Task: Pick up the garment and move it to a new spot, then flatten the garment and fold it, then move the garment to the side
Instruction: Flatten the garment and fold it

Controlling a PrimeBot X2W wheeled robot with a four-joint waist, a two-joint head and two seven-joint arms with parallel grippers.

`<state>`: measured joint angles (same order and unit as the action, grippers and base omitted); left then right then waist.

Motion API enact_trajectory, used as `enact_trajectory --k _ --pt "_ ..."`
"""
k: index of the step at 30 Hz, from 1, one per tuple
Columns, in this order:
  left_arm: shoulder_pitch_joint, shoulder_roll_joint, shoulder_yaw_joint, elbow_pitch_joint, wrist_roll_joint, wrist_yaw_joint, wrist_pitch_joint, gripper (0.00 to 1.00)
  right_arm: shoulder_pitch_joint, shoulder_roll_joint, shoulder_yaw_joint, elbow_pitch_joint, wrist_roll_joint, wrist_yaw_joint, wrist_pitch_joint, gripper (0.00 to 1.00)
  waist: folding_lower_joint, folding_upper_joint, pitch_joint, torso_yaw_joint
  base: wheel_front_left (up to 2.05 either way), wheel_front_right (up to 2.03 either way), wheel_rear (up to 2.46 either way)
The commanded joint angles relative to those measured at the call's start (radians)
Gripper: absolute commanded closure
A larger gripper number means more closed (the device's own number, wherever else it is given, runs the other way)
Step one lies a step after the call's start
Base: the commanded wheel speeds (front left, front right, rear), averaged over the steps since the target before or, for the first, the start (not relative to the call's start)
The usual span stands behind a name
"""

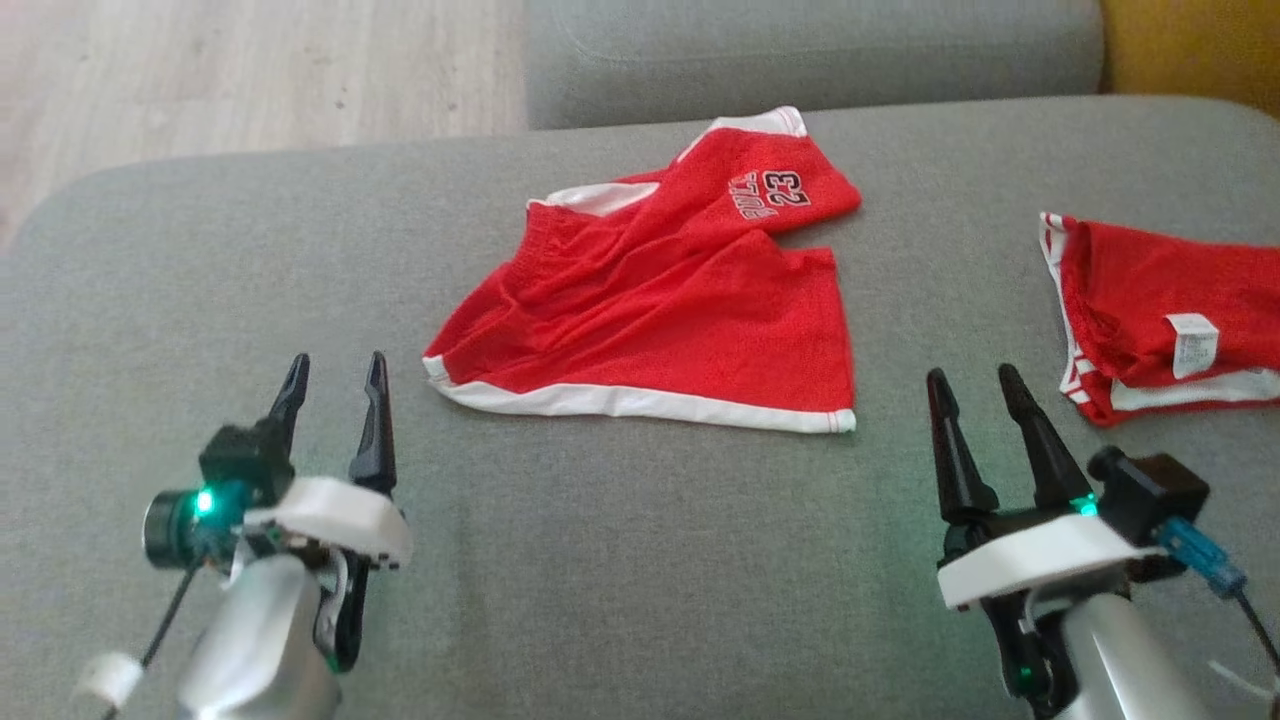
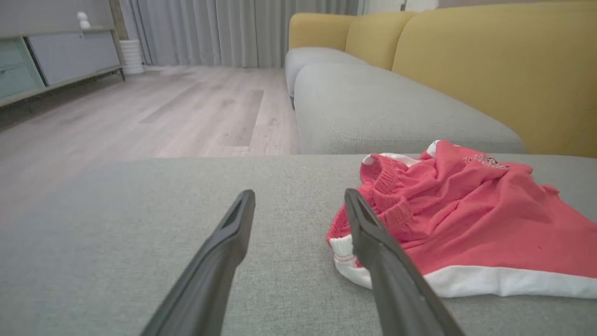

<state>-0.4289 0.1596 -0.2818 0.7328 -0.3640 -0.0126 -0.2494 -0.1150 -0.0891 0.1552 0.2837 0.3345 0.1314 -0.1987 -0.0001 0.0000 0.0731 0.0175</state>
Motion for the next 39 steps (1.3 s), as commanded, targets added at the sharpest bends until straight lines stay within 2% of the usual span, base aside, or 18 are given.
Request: enact_trajectory --k 1,5,9,14,22,29,39 --pt "-0.014 0.033 0.045 -0.05 0.009 0.01 -0.012 0.0 -0.014 0.005 0.014 -0.03 0.003 -0.001 -0.014 0.0 0.0001 0.0 -0.011 0.01 0.0 0.0 0.0" --pt "0.106 0.035 0.061 -0.21 0.052 0.037 -0.012 0.0 0.024 0.012 -0.007 -0.036 -0.005 -0.001 -0.03 0.0 0.0001 0.0 -0.028 0.021 0.0 0.0 0.0" --pt "0.229 0.013 0.086 -0.342 0.077 0.065 -0.012 0.0 0.054 0.017 -0.008 -0.029 -0.022 -0.001 -0.038 0.0 0.0001 0.0 -0.04 0.021 0.0 0.0 0.0" --pt "0.322 -0.02 0.088 -0.43 0.115 0.06 -0.012 0.0 0.059 0.021 -0.008 -0.018 -0.036 -0.001 -0.046 0.0 0.0001 0.0 -0.035 0.034 0.0 0.0 0.0" --pt "0.303 -0.05 0.081 -0.423 0.14 0.032 -0.012 0.0 0.005 0.026 -0.007 0.066 -0.056 -0.001 -0.031 0.0 0.0001 0.0 0.0 0.069 0.0 0.0 0.0" --pt "0.282 -0.072 0.078 -0.428 0.157 0.014 -0.012 0.0 -0.09 0.03 0.022 0.212 -0.099 -0.001 -0.004 0.0 0.0001 0.0 0.038 0.11 0.0 0.0 0.0" --pt "0.262 -0.091 0.075 -0.404 0.173 -0.005 -0.012 0.0 -0.19 0.03 0.055 0.422 -0.086 -0.001 -0.012 0.0 0.0001 0.0 0.062 0.161 0.0 0.0 0.0"
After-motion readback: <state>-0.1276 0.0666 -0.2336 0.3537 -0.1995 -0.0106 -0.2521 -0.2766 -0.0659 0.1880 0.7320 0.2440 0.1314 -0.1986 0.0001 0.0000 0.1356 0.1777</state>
